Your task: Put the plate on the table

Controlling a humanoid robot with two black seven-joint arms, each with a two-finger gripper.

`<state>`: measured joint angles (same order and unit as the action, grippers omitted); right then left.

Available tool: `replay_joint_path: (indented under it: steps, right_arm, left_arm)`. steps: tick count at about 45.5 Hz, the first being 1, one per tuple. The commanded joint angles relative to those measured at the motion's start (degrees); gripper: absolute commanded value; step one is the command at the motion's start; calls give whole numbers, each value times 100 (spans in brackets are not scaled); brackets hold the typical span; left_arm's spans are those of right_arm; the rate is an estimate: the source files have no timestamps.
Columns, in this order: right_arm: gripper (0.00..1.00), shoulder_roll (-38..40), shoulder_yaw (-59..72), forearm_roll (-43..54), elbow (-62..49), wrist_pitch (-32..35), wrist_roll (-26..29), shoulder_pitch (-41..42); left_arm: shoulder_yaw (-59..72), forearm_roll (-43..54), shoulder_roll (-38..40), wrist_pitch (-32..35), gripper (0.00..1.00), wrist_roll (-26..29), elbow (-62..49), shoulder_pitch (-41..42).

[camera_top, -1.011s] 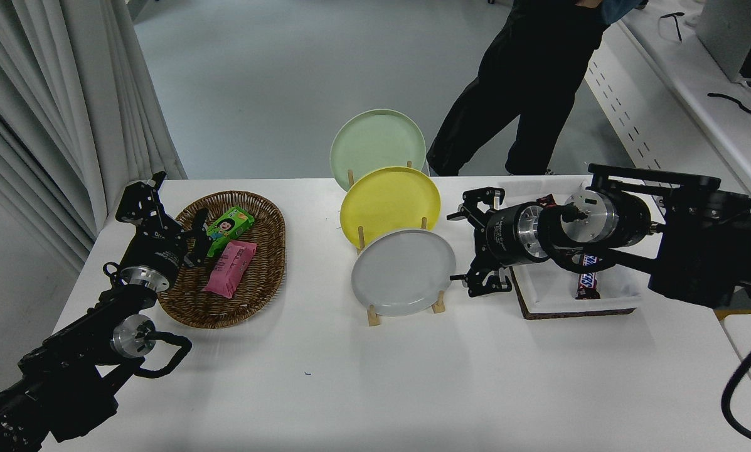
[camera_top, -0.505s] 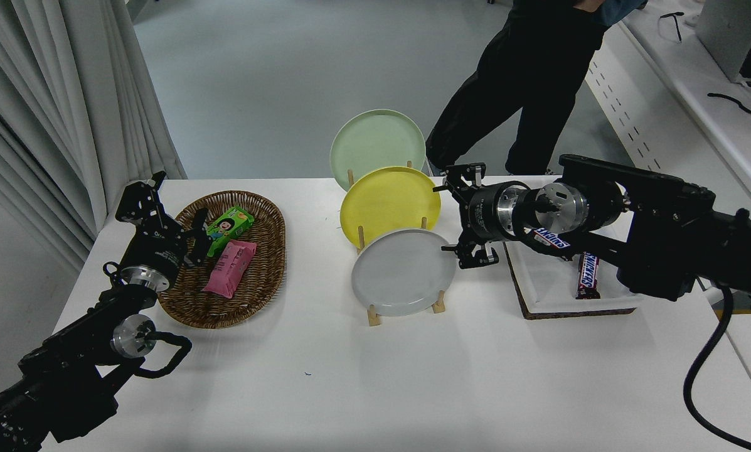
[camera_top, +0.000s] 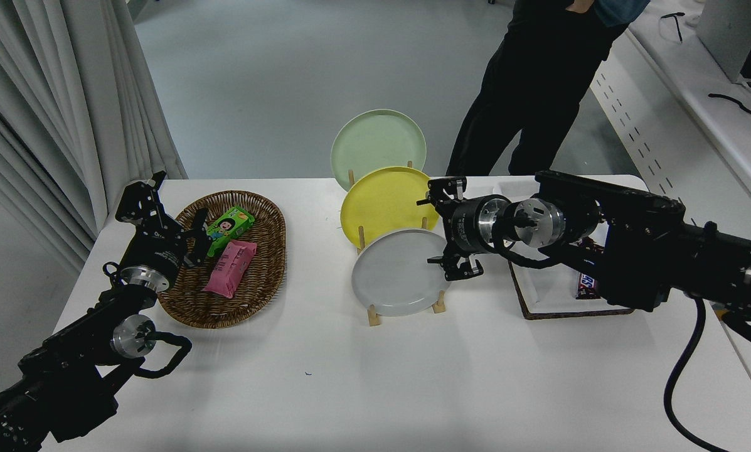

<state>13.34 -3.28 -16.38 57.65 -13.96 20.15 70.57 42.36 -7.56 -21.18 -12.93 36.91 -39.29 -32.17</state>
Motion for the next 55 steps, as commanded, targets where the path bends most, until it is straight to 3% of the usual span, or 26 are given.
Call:
replay_joint_path:
  steps: [1, 9, 25, 36, 55]
  right_arm:
    - [99, -139, -524, 21, 1, -55, -117, -272]
    - [99, -130, -603, 240, -8, -265, -749, -351]
    - [99, -130, -630, 232, -26, -599, -811, -456]
    - [99, -130, -832, 162, 18, -1197, -811, -676]
    - [99, -271, -920, -164, 53, -1259, -785, -641]
  left_arm:
    - [0, 0, 0, 1, 100, 0, 0, 0]
    - [0, 0, 0, 1, 100, 0, 0, 0]
    - [0, 0, 0, 1, 100, 0, 0, 0]
    - [0, 0, 0, 1, 100, 0, 0, 0]
    - [0, 0, 0, 1, 100, 0, 0, 0]
